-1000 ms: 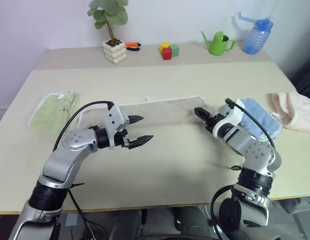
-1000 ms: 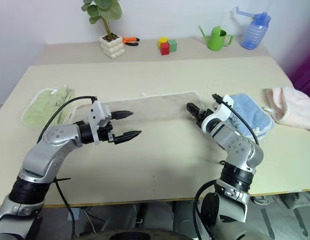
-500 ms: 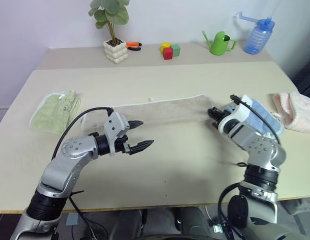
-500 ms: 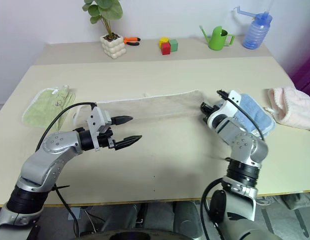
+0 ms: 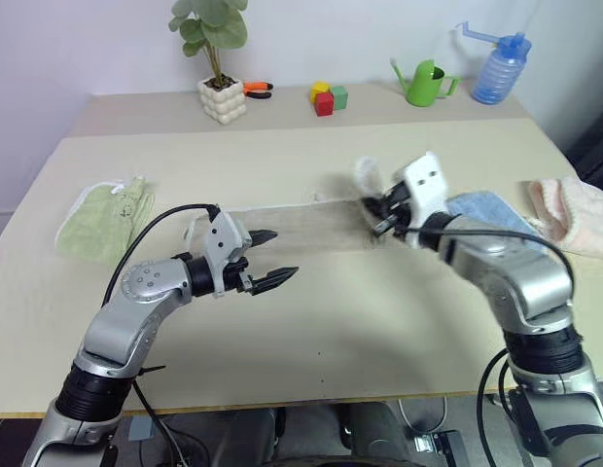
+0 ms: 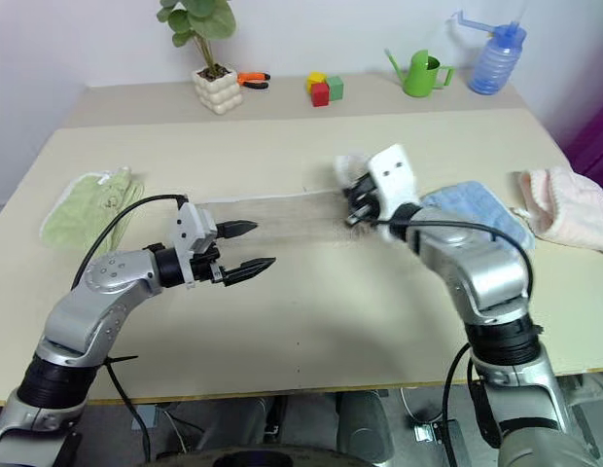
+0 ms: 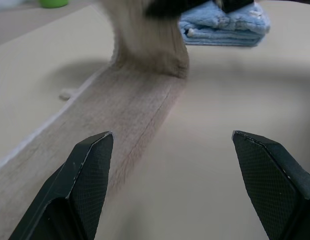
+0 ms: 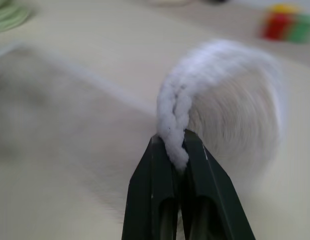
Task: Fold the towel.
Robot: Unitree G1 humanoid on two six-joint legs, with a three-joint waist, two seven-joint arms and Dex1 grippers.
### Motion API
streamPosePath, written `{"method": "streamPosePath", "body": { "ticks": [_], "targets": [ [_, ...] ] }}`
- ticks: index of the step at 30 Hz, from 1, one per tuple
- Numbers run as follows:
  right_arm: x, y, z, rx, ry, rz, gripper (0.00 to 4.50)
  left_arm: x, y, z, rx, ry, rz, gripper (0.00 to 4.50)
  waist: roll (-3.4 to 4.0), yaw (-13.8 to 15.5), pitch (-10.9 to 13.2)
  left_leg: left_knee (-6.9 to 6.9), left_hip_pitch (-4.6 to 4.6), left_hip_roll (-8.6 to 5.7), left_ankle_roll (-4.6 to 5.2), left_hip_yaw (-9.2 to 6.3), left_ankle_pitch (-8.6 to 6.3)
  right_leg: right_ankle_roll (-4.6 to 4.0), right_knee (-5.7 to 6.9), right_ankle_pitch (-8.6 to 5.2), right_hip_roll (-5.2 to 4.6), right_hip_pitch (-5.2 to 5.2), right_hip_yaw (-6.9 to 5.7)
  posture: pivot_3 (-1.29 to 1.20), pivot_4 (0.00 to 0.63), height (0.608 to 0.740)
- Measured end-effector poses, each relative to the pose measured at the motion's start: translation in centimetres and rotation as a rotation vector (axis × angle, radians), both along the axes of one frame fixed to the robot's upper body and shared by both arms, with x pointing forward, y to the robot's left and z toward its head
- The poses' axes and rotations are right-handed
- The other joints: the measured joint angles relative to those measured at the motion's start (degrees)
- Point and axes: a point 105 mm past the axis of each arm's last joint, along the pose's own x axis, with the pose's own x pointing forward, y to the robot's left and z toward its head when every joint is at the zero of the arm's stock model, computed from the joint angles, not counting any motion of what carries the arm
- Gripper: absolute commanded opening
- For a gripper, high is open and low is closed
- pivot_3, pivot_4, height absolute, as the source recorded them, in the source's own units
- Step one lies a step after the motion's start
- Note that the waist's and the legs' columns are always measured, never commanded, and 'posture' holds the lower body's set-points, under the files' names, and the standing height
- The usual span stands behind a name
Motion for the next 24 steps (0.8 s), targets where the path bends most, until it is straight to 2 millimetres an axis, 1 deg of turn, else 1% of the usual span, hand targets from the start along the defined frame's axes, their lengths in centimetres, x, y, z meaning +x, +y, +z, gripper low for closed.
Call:
{"method": "streamPosePath", "body": {
  "ticks": [2,4,7,10,13,16,18,21,22,23,24],
  "targets": [
    [-0.1,1.9,-1.4,-0.044,0.015,0.046,0.02,0.0,0.0,0.0,-0.001,-0.002,0.002,3.89,0.00,-0.05,0.00,0.00,0.00,0.00,-0.01,-0.01,0.00,0.00,0.00,0.00,0.00,-0.01,0.00,0.00,0.150,0.732],
    [0.0,3.0,-2.6,-0.075,0.026,0.064,0.02,0.1,0.0,0.0,-0.003,-0.002,0.006,3.89,0.00,-0.04,0.00,-0.01,0.00,0.00,-0.02,-0.03,0.01,0.00,0.00,0.00,0.00,-0.03,0.00,0.00,0.150,0.732],
    [0.5,3.5,-3.5,-0.089,0.040,0.050,0.02,0.0,0.0,0.0,-0.005,-0.006,0.015,3.89,0.00,-0.11,0.00,-0.02,0.00,0.00,-0.04,-0.03,0.02,-0.01,0.01,0.00,0.00,-0.04,0.00,0.00,0.150,0.732],
    [0.9,3.8,-3.5,-0.085,0.032,0.035,0.02,-0.2,0.0,-0.1,-0.005,-0.001,0.020,3.89,0.00,-0.14,0.00,-0.03,0.00,0.00,-0.05,-0.03,0.03,-0.01,0.01,0.00,0.01,-0.06,0.00,0.00,0.150,0.732],
    [0.7,4.0,-3.5,-0.073,0.042,0.057,0.93,-0.2,0.0,-0.2,-0.005,0.001,0.029,3.89,0.00,-0.11,0.00,-0.03,0.00,0.00,-0.04,-0.03,0.02,-0.01,0.01,0.00,0.01,-0.05,0.00,0.00,0.150,0.732],
    [0.4,3.8,-2.9,-0.035,0.046,0.085,2.38,-0.3,0.1,-0.2,-0.009,0.000,0.042,3.89,0.00,-0.09,0.00,-0.04,-0.01,0.00,-0.03,-0.03,0.01,-0.01,0.00,0.00,0.01,-0.05,0.00,0.00,0.150,0.732],
    [0.1,3.4,-2.2,-0.011,0.030,0.095,3.37,-0.1,0.4,0.0,-0.021,-0.005,0.069,3.89,0.00,-0.09,0.00,-0.03,-0.01,0.00,-0.02,-0.04,0.01,-0.01,0.01,0.00,0.01,-0.06,0.00,0.00,0.150,0.732],
    [-0.5,2.9,-1.2,0.016,0.001,0.130,3.37,0.5,1.5,0.6,-0.046,-0.020,0.131,3.89,0.01,-0.11,0.00,-0.04,-0.01,0.00,-0.02,-0.04,0.01,-0.01,0.01,0.00,0.02,-0.06,0.00,0.00,0.150,0.732],
    [-0.7,2.5,-0.9,0.034,-0.006,0.136,3.11,0.8,2.1,0.8,-0.054,-0.022,0.158,3.89,0.01,-0.11,0.00,-0.04,-0.01,0.00,-0.02,-0.04,0.01,-0.01,0.01,0.00,0.02,-0.05,0.00,0.00,0.150,0.732],
    [-0.7,2.2,-0.5,0.066,-0.008,0.131,2.68,1.0,2.8,0.9,-0.055,-0.025,0.186,3.89,0.00,-0.10,0.00,-0.04,-0.01,0.00,-0.02,-0.04,0.01,-0.01,0.01,0.00,0.02,-0.05,0.00,0.00,0.150,0.732],
    [-0.5,1.7,0.0,0.103,-0.011,0.115,2.34,1.2,3.5,0.8,-0.047,-0.023,0.212,3.89,0.00,-0.16,0.00,-0.04,0.00,0.01,-0.02,-0.03,0.01,-0.01,0.01,0.00,0.02,-0.06,0.00,0.00,0.150,0.732]
  ]
}}
